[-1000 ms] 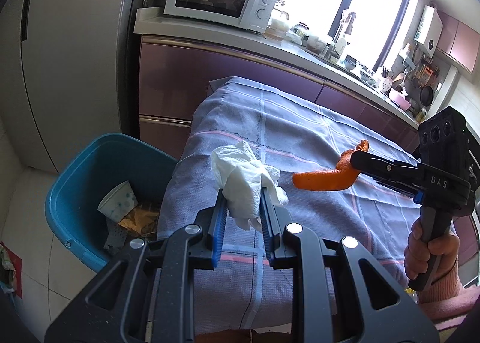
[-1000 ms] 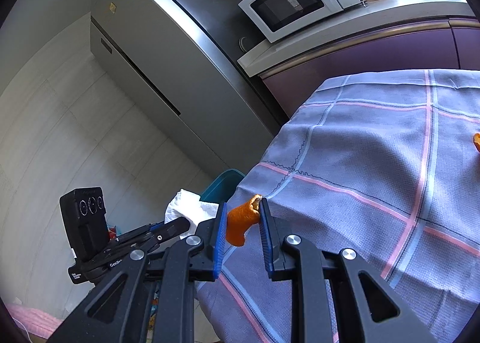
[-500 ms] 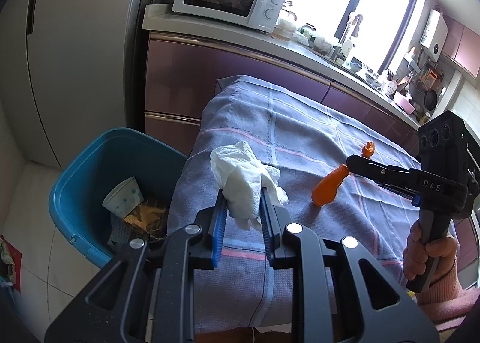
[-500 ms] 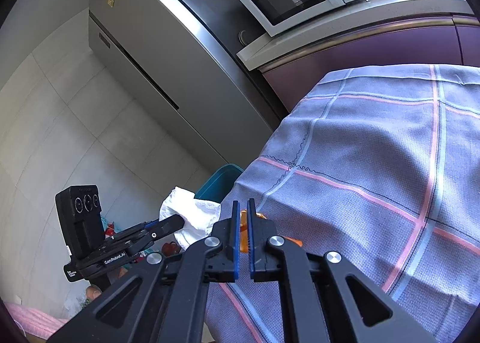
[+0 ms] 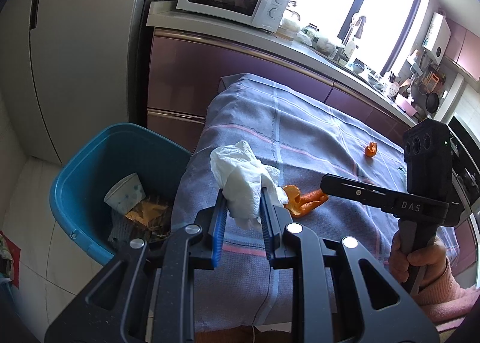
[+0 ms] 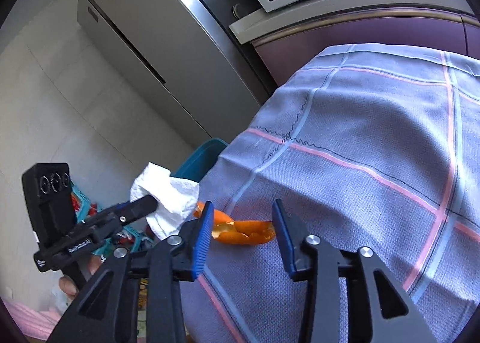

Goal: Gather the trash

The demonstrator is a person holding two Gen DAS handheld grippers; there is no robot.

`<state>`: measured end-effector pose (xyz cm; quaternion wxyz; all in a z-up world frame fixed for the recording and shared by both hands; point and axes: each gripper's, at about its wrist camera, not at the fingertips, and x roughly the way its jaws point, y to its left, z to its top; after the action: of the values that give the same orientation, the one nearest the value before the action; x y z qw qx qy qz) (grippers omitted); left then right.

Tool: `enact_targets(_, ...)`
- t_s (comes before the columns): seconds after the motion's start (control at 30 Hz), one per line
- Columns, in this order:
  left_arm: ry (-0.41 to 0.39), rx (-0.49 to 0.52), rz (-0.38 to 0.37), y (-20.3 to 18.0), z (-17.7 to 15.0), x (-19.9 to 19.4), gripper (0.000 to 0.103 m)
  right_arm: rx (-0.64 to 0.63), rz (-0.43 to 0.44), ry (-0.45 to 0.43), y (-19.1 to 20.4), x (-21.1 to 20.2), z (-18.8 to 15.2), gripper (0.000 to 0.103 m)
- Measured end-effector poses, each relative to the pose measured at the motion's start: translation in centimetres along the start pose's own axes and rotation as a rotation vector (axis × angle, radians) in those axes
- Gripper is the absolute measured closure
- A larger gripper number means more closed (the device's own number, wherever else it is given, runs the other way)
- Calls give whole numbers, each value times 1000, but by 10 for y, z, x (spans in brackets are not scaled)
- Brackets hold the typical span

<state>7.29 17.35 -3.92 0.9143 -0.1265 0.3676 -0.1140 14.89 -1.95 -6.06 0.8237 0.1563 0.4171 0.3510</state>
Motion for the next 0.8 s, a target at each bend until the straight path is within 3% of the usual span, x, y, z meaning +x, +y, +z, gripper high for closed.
enact_targets(0.07, -1, -3, 1, 1, 0, -1, 81, 23, -23, 13, -3, 3, -1, 49)
enact_targets(0.3, 2, -15, -4, 3, -2, 1, 81, 55, -5, 31, -8, 9, -5, 50)
enact_targets(0.4, 3, -15, -3, 4, -1, 1, 81, 52, -15, 37, -6, 14, -3, 62)
enact_targets(0.47, 5, -17, -1, 5, -1, 2, 81, 42, -25, 48, -4, 18, -3, 80)
enact_targets(0.63, 0, -30, -2, 8, -2, 3, 81, 23, -18, 44, 1, 18, -3, 89)
enact_targets(0.8, -12, -28, 4, 8, -3, -1, 81, 41, 5, 26, 1, 13, -3, 91)
